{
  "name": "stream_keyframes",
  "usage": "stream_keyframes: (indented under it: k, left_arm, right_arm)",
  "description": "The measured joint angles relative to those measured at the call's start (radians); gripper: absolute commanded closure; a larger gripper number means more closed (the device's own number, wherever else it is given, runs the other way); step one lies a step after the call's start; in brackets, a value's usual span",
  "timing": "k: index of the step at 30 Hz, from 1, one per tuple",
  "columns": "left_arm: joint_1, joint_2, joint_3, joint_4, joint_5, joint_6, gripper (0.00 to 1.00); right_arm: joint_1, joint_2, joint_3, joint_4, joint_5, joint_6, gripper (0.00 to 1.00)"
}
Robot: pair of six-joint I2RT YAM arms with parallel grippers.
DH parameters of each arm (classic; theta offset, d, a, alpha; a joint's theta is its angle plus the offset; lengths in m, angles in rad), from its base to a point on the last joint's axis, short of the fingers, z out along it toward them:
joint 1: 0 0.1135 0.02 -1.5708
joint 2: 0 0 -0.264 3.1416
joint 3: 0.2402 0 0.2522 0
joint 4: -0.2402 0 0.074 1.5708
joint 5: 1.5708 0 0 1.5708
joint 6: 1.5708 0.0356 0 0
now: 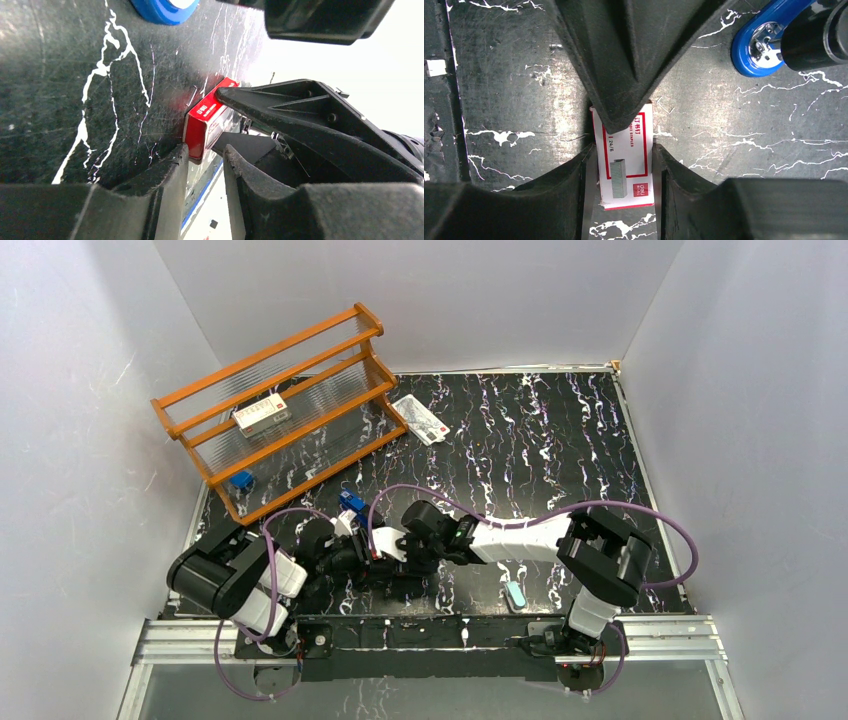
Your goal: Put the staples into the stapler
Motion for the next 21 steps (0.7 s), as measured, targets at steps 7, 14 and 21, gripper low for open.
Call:
stream_keyframes:
  k: [7, 14, 21]
  left_arm:
    - [0.000, 0.002, 0.006, 0.003, -0.010, 0.005, 0.76]
    - [0.000, 0.010, 0.006, 0.003, -0.010, 0.009, 0.79]
    - [0.000, 0.019, 0.008, 0.010, 0.009, 0.008, 0.80]
  right_arm:
    - [0.000, 0.003, 0.006, -0.005, -0.014, 0.000, 0.60]
    - [0.000, 0.003, 0.006, -0.001, -0.014, 0.019, 0.60]
    - [-0.001, 0.003, 0.006, 0.002, -0.021, 0.054, 0.59]
